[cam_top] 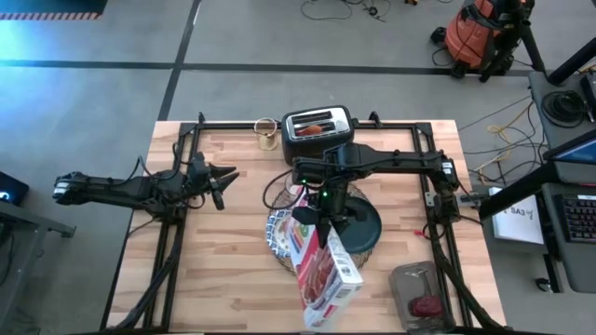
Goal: Arrange a breakfast setting
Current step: Pour the cereal into the white and blue bowl
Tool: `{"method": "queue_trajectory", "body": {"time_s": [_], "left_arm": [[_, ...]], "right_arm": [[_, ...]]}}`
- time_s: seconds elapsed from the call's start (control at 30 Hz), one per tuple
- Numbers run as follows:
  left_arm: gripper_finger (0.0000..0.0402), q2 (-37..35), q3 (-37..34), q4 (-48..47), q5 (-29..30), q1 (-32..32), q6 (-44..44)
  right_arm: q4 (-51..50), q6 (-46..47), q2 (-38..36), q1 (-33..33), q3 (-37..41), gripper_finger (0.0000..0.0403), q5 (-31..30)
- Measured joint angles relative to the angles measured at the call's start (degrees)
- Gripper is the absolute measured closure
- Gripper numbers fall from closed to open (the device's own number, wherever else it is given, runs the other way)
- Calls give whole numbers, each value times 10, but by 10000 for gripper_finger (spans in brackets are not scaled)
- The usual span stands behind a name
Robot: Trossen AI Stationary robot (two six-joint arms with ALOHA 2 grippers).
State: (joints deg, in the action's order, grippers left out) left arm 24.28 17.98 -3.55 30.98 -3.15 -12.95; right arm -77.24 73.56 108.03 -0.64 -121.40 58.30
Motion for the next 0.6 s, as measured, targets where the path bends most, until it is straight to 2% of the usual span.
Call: {"method": "queue_trajectory", "body": {"time_s": [0.1,0.5,0.6], "left_arm": [[319,0,0,0,0,0,0],[319,0,0,-3,-1,0,0],[319,0,0,-4,-1,0,0]], "right_arm": [[-4,29,0,0,1,327,5],[-2,50,0,0,0,328,8],[-11,53,0,0,0,347,10]]}}
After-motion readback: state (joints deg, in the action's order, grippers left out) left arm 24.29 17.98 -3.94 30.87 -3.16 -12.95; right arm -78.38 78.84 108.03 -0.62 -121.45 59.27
